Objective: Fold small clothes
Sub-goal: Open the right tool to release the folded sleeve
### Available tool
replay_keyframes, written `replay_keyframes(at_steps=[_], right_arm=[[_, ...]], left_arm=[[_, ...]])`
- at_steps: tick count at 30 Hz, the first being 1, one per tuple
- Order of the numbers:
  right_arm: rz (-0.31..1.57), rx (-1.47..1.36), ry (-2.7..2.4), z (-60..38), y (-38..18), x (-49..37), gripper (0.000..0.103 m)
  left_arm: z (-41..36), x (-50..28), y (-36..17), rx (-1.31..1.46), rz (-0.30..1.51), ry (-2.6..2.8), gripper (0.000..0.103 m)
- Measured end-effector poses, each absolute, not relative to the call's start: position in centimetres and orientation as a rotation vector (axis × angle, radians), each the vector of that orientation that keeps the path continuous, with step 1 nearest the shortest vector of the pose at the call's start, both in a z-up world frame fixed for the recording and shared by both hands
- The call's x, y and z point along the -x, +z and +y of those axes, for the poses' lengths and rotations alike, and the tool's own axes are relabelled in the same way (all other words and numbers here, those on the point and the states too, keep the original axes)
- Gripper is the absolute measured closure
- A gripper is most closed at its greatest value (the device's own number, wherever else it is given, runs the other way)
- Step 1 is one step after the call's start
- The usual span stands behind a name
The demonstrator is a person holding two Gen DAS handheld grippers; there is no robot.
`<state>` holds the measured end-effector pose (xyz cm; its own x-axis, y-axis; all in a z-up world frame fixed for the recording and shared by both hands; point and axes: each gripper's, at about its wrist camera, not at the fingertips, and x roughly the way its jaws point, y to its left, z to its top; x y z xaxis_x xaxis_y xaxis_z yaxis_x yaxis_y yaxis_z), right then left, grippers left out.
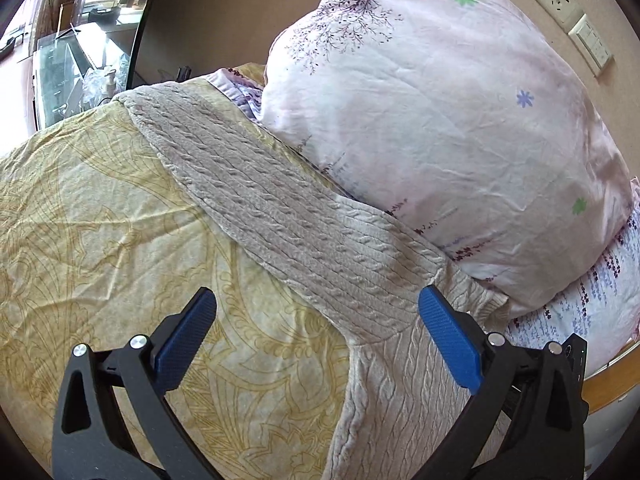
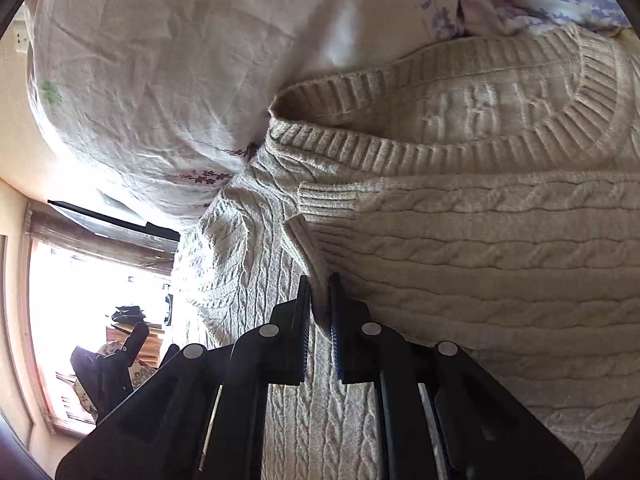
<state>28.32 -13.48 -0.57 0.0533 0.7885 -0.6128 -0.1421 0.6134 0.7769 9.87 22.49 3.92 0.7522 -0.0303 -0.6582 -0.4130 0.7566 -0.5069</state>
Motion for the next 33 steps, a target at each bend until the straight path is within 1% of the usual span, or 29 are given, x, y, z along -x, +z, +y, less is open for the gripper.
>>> replay_keyframes(at_steps=[4,9,11,12,13,14,16,18,27,30,33], right_arm=[[1.360,-0.588,0.802,-11.5,-0.5,-28.3,0.093],[1.366,-0.415,0.826,-8.6,-0.1,-26.6,0.091],[1.369,-0.358,0.855,-7.9,0.6,-26.2,0.083],[1.360,-0.327,0.874,-7.5,1.0,-26.0,0.074],[1.347,-0.283,0.885,-7.1,1.3,-25.6,0.068],[1.333,-0.240,0.889,-6.6,1.5,-25.2,0.067],[1.295,-0.160,0.897,-5.3,2.0,-24.3,0.061],[1.280,-0.115,0.897,-4.6,2.3,-23.7,0.060],[1.275,-0.124,0.915,-3.2,2.6,-21.5,0.060],[1.258,-0.193,0.906,-5.7,2.9,-21.9,0.060],[1.281,-0.173,0.910,-5.3,2.9,-21.5,0.058]], left_arm=[[22.8,-10.2,3.6,0.702,0.703,0.230,0.003],[22.1,-10.6,3.2,0.698,0.718,0.201,0.004],[21.9,-10.8,3.2,0.693,0.720,0.188,0.004],[21.9,-10.9,3.1,0.693,0.721,0.185,0.004],[21.9,-11.0,3.1,0.696,0.722,0.184,0.003],[22.0,-11.1,3.0,0.703,0.723,0.184,0.003],[22.4,-11.2,2.7,0.727,0.728,0.185,0.004],[22.8,-11.3,2.4,0.754,0.739,0.184,0.004],[23.9,-11.7,2.4,0.790,0.729,0.192,0.004],[24.1,-12.1,2.1,0.814,0.743,0.191,0.004],[24.6,-12.3,1.7,0.854,0.747,0.197,0.004]])
